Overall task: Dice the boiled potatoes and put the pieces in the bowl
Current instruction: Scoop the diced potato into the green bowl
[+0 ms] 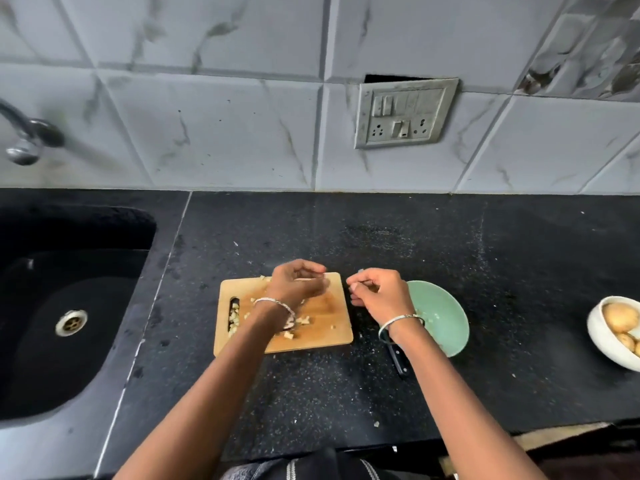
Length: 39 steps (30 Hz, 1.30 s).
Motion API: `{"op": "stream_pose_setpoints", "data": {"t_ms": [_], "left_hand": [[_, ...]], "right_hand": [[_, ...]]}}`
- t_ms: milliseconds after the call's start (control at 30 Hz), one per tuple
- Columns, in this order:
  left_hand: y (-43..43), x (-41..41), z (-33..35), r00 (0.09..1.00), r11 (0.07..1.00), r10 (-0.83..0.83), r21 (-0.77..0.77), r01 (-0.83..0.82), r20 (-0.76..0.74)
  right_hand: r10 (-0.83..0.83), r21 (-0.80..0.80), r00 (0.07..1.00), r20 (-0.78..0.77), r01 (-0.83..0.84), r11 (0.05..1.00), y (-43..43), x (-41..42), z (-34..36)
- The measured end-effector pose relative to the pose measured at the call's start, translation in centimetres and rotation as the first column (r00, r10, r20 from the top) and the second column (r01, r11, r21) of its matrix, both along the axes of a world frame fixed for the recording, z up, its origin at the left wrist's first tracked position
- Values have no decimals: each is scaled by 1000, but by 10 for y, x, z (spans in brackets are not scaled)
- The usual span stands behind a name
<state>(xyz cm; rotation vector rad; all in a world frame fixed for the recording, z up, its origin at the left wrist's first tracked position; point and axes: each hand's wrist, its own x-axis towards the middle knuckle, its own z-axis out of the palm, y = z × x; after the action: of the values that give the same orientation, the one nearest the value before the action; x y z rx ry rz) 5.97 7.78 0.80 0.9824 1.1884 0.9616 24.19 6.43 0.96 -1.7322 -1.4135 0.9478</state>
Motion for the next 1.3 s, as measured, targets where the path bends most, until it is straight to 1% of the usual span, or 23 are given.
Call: {"op": "stream_pose_setpoints", "data": {"t_ms": [33, 67, 100, 133, 167, 200, 267, 333, 433, 533, 667, 767, 900, 967, 1067, 1100, 1133, 1167, 1233, 1267, 1300], "left_hand": [[1, -19, -4, 981, 999, 52, 26, -48, -185], [1, -41, -8, 917, 995, 98, 49, -86, -386], [1, -60, -12, 816, 993, 115, 59, -99, -567], [1, -77, -15, 711, 993, 109, 52, -102, -695], [1, -93, -19, 634, 994, 94, 34, -107, -767], [0, -104, -21, 589, 994, 76, 14, -108, -804], [-1, -119, -24, 531, 994, 49, -10, -109, -846], [-1, -126, -25, 474, 998, -1, -33, -59, -880], [-2, -129, -29, 372, 996, -86, -79, 33, -924], [-2, -133, -35, 303, 992, -119, -103, 70, -946], [4, -139, -40, 222, 952, -257, -207, 224, -941], [11, -141, -41, 173, 914, -318, -252, 319, -932], [15, -140, -43, 134, 876, -349, -272, 397, -927], [17, -139, -43, 143, 865, -359, -271, 422, -922], [16, -139, -43, 160, 848, -389, -284, 449, -907], [16, -140, -44, 178, 851, -389, -278, 446, -904], [15, -142, -44, 208, 858, -387, -268, 439, -899], [15, -145, -44, 246, 863, -387, -255, 436, -889], [14, -153, -43, 343, 872, -401, -239, 428, -849], [13, -157, -41, 397, 880, -402, -230, 415, -825], [12, -161, -40, 452, 893, -395, -218, 393, -800]], "right_hand": [[34, -8, 999, 27, -34, 999, 1, -9, -4], [83, -21, 993, 88, -81, 996, 3, -20, -10], [131, -30, 977, 166, -128, 991, 5, -27, -15], [181, -41, 953, 245, -176, 984, 7, -36, -17], [222, -52, 931, 290, -217, 975, 9, -47, -19], [247, -46, 916, 317, -245, 968, 12, -55, -22], [278, -31, 882, 381, -289, 957, 22, -72, -28], [301, -18, 838, 454, -330, 944, 34, -87, -34], [320, 11, 792, 520, -381, 924, 50, -107, -38], [361, 11, 744, 562, -443, 896, 63, -128, -42], [427, -55, 653, 625, -510, 859, 76, -154, -51], [431, -59, 623, 652, -526, 849, 77, -165, -57], [405, -30, 604, 686, -533, 846, 68, -166, -62], [410, -52, 586, 699, -530, 846, 63, -159, -62], [447, -131, 543, 711, -522, 843, 56, -147, -58], [459, -150, 541, 705, -519, 841, 55, -144, -55], [468, -156, 557, 687, -516, 843, 53, -144, -52], [470, -148, 592, 655, -509, 848, 52, -145, -48], [494, -140, 669, 555, -510, 849, 50, -153, -42], [518, -140, 689, 506, -527, 838, 48, -158, -39], [551, -150, 690, 470, -553, 820, 46, -164, -38]]}}
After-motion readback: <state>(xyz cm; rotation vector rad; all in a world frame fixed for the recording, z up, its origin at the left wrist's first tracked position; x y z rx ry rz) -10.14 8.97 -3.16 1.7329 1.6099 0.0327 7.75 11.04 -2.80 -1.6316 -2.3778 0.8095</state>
